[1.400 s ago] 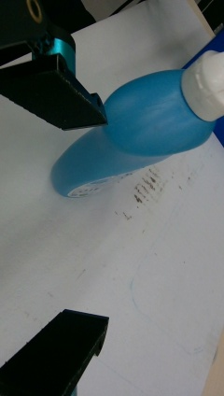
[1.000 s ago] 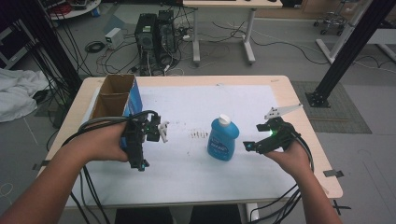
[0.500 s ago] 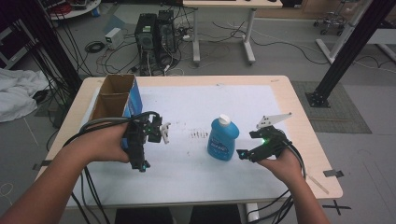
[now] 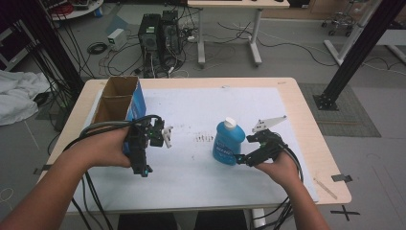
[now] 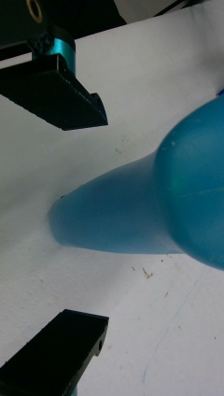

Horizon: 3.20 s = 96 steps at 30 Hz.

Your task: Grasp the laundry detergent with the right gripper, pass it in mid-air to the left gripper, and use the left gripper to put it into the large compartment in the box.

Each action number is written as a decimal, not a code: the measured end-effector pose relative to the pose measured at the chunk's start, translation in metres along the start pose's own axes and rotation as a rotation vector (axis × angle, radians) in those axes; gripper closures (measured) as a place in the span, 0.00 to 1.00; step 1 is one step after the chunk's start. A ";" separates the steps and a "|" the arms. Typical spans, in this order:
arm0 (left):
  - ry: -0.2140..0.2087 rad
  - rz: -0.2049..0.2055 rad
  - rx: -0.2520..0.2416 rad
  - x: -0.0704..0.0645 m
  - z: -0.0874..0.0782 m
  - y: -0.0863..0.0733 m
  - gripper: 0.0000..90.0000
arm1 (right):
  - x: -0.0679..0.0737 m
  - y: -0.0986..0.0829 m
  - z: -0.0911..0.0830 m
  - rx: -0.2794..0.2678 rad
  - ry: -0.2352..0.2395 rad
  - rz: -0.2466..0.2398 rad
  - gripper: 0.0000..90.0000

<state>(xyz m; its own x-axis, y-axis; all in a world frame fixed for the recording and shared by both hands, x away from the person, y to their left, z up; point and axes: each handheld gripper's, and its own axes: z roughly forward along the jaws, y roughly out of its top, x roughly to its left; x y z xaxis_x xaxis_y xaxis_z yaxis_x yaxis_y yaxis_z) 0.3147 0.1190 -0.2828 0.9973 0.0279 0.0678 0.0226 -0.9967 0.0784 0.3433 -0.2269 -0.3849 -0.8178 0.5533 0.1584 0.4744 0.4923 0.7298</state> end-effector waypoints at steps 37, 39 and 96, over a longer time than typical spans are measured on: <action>0.001 -0.018 -0.006 -0.001 0.002 -0.009 0.02 | 0.002 0.010 0.034 -0.025 0.031 -0.035 0.04; 0.001 -0.016 -0.005 -0.001 0.002 -0.009 0.02 | 0.003 0.010 0.034 -0.035 0.033 -0.043 0.04; -0.003 -0.017 0.000 0.000 0.004 -0.007 0.02 | 0.001 0.007 0.035 -0.115 0.033 -0.080 0.46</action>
<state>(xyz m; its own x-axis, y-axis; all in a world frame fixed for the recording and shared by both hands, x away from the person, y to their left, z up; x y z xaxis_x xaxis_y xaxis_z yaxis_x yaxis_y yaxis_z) 0.3145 0.1255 -0.2870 0.9970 0.0450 0.0632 0.0399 -0.9960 0.0799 0.3571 -0.1989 -0.4027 -0.8629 0.4916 0.1170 0.3679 0.4525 0.8123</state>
